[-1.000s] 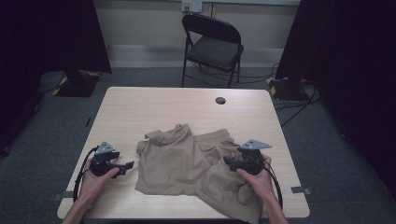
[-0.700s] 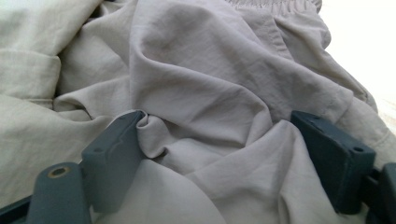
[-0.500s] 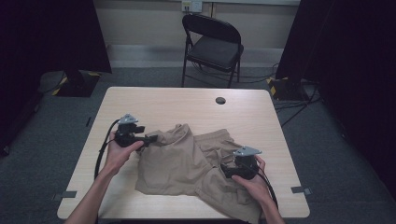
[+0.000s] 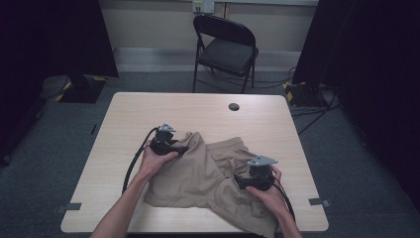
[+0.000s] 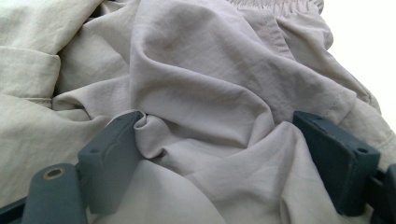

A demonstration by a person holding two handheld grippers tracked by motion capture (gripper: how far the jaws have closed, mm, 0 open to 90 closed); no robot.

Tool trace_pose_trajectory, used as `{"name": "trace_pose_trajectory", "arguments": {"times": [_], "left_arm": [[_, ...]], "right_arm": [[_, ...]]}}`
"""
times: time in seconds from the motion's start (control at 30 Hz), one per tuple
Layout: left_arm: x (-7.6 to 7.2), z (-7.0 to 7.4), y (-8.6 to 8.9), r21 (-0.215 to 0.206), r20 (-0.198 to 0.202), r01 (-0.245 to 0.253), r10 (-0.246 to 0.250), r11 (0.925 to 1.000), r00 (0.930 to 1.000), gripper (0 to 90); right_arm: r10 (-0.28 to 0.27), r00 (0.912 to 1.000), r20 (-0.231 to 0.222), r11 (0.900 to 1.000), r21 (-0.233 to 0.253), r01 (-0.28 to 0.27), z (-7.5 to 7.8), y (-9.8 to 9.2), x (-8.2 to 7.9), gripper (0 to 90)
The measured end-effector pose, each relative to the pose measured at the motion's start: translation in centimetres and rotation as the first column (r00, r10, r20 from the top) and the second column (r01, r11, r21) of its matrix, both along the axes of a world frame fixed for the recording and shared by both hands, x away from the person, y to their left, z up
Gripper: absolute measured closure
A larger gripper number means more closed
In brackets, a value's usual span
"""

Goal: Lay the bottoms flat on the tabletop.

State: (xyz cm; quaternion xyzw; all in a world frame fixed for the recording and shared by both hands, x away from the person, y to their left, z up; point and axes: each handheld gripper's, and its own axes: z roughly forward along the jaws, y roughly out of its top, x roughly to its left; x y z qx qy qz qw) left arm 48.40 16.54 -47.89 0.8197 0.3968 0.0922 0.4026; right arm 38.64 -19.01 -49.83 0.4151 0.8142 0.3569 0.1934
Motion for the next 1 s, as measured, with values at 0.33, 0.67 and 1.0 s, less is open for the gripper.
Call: {"name": "trace_pose_trajectory", "arguments": {"times": [0.33, 0.67, 1.0], "left_arm": [[-2.6, 4.3, 2.9, -0.232, 0.074, 0.046, -0.029, 0.9716, 0.9968, 81.7], [-8.8, 4.0, 4.9, -0.261, 0.072, 0.126, -0.111, 0.9571, 0.9912, 82.8], [-13.1, -1.1, 7.5, -0.094, -0.054, 0.145, -0.151, 0.9850, 0.9871, 82.9]], "right_arm": [[0.003, 1.0000, 0.003, 1.000, 0.000, -0.003, 0.0, 0.0, 0.0, 17.4], [0.002, 1.0000, 0.003, 1.000, 0.000, -0.002, 0.0, 0.0, 0.0, 17.4], [-0.001, 1.0000, 0.002, 1.000, -0.001, 0.001, 0.0, 0.0, 0.0, 17.5]]}}
